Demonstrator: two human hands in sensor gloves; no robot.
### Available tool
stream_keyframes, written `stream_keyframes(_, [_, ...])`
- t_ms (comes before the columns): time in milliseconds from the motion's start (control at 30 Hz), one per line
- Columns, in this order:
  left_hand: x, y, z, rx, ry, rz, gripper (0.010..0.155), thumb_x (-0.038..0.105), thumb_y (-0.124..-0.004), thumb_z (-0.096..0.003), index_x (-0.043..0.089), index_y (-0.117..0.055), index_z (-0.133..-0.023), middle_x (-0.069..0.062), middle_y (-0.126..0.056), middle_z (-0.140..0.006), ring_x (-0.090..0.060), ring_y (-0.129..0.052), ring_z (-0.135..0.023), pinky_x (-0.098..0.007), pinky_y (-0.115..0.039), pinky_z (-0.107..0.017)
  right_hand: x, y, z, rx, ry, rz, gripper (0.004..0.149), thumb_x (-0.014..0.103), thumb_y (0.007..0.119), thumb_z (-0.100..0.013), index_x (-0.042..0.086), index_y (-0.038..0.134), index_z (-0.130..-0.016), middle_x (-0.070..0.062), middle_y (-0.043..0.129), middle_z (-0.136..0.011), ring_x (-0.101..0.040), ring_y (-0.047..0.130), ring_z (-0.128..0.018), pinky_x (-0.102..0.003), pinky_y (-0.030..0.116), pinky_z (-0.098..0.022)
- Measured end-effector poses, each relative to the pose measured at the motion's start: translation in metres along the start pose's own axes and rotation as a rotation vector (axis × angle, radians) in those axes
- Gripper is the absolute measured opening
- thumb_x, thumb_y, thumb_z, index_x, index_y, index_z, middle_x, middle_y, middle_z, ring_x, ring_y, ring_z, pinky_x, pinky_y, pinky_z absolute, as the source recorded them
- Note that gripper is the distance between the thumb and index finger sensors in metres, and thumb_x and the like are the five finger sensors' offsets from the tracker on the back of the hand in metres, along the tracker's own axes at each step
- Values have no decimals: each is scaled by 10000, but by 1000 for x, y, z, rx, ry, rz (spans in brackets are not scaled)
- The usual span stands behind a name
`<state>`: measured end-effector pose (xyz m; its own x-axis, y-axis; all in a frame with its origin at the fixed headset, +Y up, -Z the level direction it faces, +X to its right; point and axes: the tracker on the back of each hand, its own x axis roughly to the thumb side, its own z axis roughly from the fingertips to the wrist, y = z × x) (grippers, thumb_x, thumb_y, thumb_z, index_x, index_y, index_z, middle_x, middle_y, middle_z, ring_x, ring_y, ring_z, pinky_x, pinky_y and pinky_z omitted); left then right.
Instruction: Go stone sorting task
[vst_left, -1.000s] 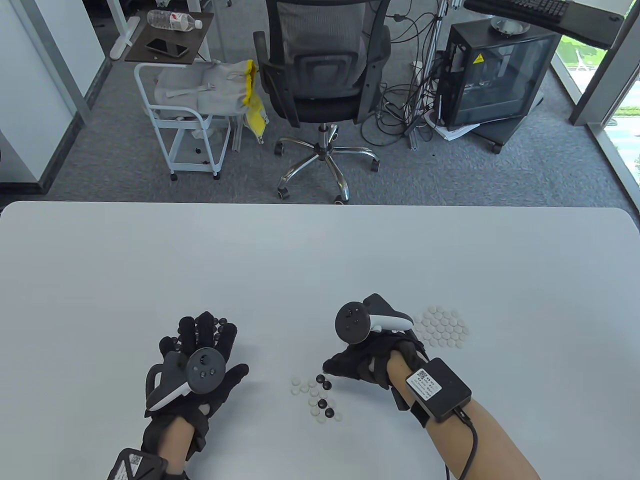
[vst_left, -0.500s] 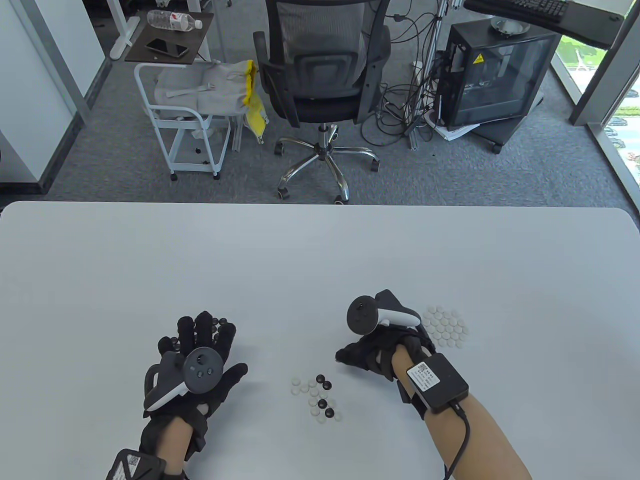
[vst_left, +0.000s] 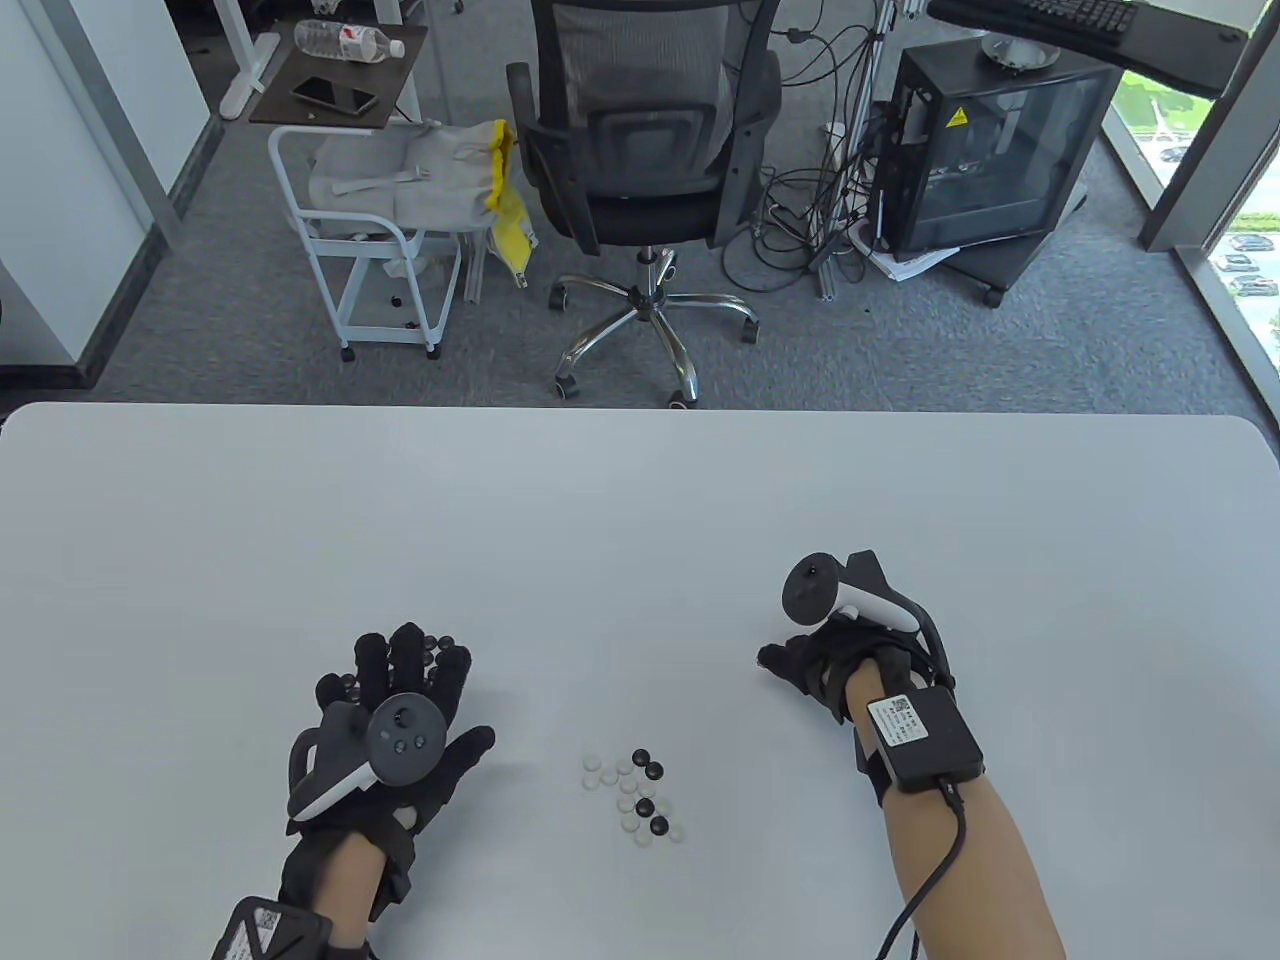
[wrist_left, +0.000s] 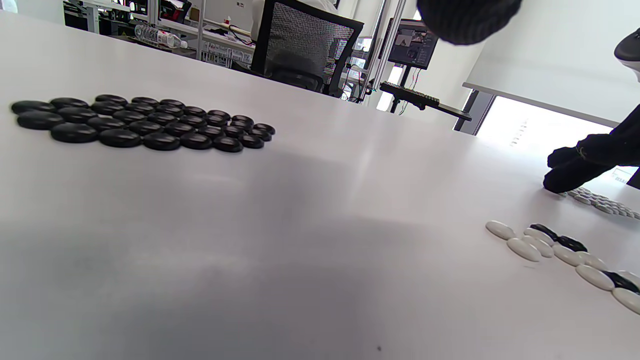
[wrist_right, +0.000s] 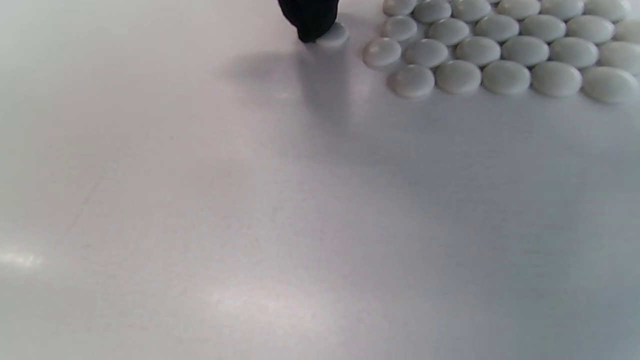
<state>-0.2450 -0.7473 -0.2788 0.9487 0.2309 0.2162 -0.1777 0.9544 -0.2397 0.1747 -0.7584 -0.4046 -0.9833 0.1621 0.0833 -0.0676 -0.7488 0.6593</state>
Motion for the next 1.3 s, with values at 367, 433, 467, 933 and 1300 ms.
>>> stream_keyframes(367, [0, 1, 0, 2, 0, 0, 808, 564, -536, -592, 173, -186, -1206, -284, 95, -1163, -563, 143, -975, -836, -32, -548, 3, -6, 8, -14, -7, 2, 726, 497, 499, -607, 37, 594, -1160, -452, 93, -1123, -705, -28, -910, -913, 113, -542])
stream_keyframes(433, [0, 1, 0, 2, 1, 2, 808, 564, -537, -592, 174, -185, -1206, -285, 95, -1163, -563, 144, -974, -836, -31, -548, 16, -8, 12, -16, -68, 5, 711, 495, 507, -609, 45, 623, -1148, -446, 106, -1128, -704, -25, -911, -913, 115, -541])
stream_keyframes(467, [0, 1, 0, 2, 2, 1, 807, 564, -537, -592, 173, -187, -1205, -284, 96, -1163, -563, 144, -974, -835, -30, -548, 23, -9, 14, -12, -94, 17, 709, 494, 509, -610, 44, 632, -1144, -445, 104, -1129, -704, -24, -912, -913, 117, -542])
stream_keyframes(933, [0, 1, 0, 11, 6, 3, 809, 564, -536, -592, 176, -179, -1205, -288, 107, -1155, -561, 171, -946, -805, 10, -526, 142, 29, 37, 105, -564, 152, 695, 496, 515, -608, 60, 632, -1137, -442, 127, -1137, -700, -2, -925, -915, 158, -564])
stream_keyframes(1300, [1, 5, 3, 50, 15, -12, 808, 567, -534, -591, 185, -171, -1203, -281, 123, -1148, -552, 180, -946, -813, 25, -502, 182, 65, 11, 192, -600, 217, 714, 502, 500, -602, 68, 549, -1166, -443, 74, -1123, -697, -29, -912, -914, 143, -561])
